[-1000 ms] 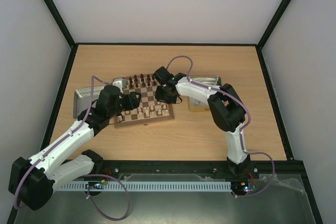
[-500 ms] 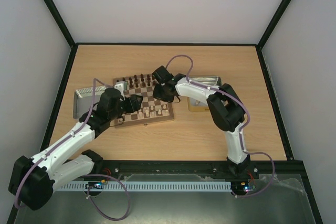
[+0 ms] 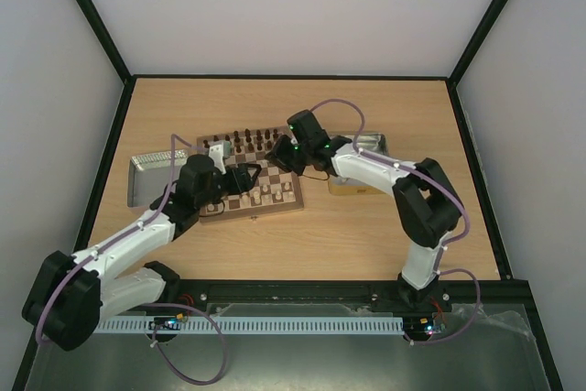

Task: Set up the chess pieces on the board
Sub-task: Pick up the chess piece from the chessboard, then place the chess piece on the chessboard.

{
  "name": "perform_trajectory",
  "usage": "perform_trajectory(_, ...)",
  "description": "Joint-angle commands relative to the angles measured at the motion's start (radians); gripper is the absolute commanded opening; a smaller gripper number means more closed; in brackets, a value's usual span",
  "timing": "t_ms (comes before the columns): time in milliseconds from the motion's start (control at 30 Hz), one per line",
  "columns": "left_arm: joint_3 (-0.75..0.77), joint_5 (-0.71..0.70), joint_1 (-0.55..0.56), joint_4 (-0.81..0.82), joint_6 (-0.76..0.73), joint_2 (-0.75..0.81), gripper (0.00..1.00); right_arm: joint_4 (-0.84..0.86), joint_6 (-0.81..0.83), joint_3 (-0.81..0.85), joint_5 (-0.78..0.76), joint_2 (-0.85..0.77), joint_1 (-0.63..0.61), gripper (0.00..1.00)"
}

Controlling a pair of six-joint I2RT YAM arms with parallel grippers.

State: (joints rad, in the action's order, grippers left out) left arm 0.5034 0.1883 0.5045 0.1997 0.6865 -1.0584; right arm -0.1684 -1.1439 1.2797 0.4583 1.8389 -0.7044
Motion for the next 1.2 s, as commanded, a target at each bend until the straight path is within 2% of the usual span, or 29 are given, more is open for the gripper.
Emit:
perform_trajectory(0,-0.023,0.067,-0.009,0.153,0.039,-0.038,0.71,0.153,-0.115,-0.072,0.125,-0.086,0.017,0.09)
perform_trajectory(267,-0.045,0.107,-0.009,0.289,0.085,-0.082,0.66,0.263,-0.254,-0.172,0.213,-0.161,0.019,0.09)
perform_trajectory(433,-0.039,0.105,-0.009,0.312,0.087,-0.108,0.51,0.301,-0.291,-0.203,0.239,-0.187,0.019,0.09)
perform_trajectory(567,-0.038,0.108,-0.009,0.324,0.089,-0.129,0.43,0.300,-0.296,-0.198,0.248,-0.200,0.019,0.09)
perform_trajectory(700,-0.035,0.117,-0.009,0.338,0.086,-0.135,0.30,0.300,-0.298,-0.197,0.259,-0.201,0.019,0.09)
perform_trajectory(1000,-0.013,0.121,-0.009,0.325,0.041,-0.146,0.25,0.269,-0.274,-0.197,0.258,-0.210,0.018,0.09)
perform_trajectory(1167,-0.003,0.118,-0.009,0.323,0.004,-0.144,0.13,0.250,-0.259,-0.196,0.261,-0.210,0.017,0.09)
